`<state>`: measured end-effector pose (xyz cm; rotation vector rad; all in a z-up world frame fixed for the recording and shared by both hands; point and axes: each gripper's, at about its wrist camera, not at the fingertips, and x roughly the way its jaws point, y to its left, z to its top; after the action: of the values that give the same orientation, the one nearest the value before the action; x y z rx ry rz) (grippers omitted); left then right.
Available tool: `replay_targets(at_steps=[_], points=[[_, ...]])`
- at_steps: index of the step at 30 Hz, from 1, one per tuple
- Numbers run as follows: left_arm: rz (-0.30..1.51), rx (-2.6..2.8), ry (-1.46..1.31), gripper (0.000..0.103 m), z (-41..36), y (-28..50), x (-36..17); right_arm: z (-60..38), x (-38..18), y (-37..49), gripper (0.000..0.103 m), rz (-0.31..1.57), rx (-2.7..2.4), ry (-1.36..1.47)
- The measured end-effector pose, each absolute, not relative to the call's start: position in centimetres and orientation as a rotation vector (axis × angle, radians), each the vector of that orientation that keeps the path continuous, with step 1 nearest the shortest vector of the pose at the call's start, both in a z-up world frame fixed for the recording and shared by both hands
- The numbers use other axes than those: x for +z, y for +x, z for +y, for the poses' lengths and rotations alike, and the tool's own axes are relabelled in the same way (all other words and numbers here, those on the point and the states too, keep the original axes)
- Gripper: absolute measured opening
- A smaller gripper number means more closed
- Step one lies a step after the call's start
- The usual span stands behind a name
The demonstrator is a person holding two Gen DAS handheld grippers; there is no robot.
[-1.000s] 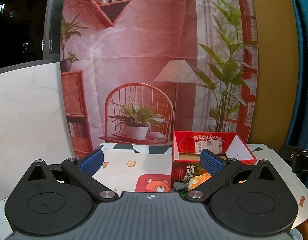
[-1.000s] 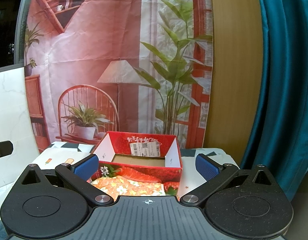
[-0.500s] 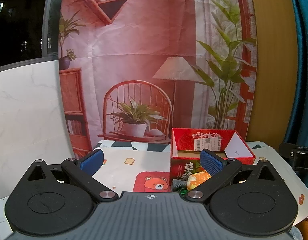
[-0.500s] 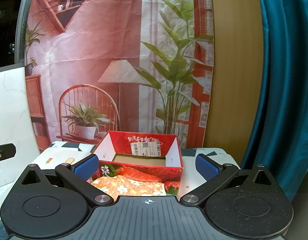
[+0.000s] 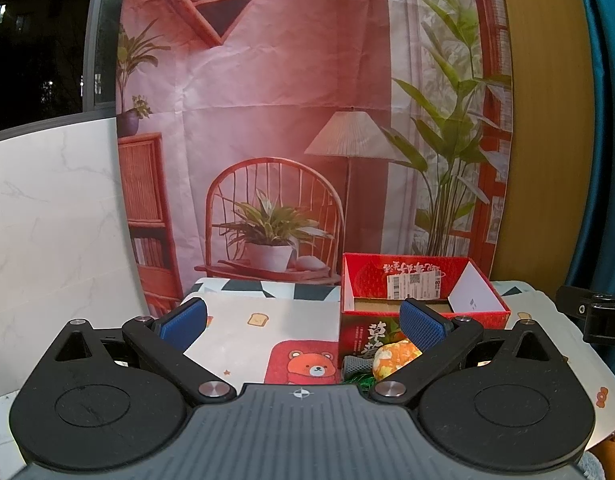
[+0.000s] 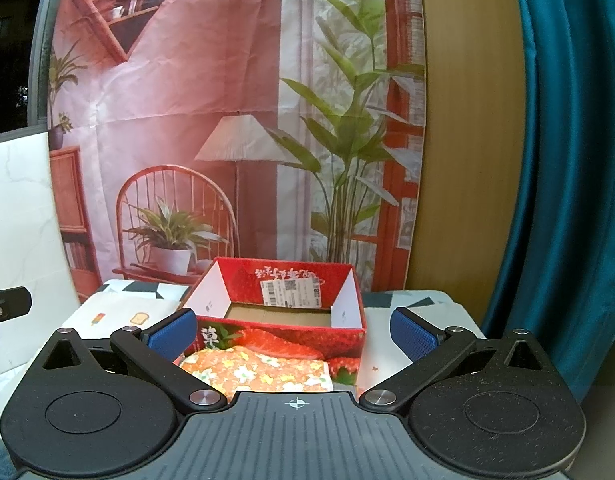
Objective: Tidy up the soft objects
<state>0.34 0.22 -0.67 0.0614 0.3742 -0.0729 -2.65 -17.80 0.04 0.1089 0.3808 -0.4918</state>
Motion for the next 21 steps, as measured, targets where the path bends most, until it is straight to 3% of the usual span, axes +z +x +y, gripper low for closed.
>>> replay_targets(at_steps=[21], points=[[0.396,-0.068,0.051,0.103,0.19,0.87,-1.48,-17.91,-0.64,-2.46,0.103,0.391,-0.486,0.115]])
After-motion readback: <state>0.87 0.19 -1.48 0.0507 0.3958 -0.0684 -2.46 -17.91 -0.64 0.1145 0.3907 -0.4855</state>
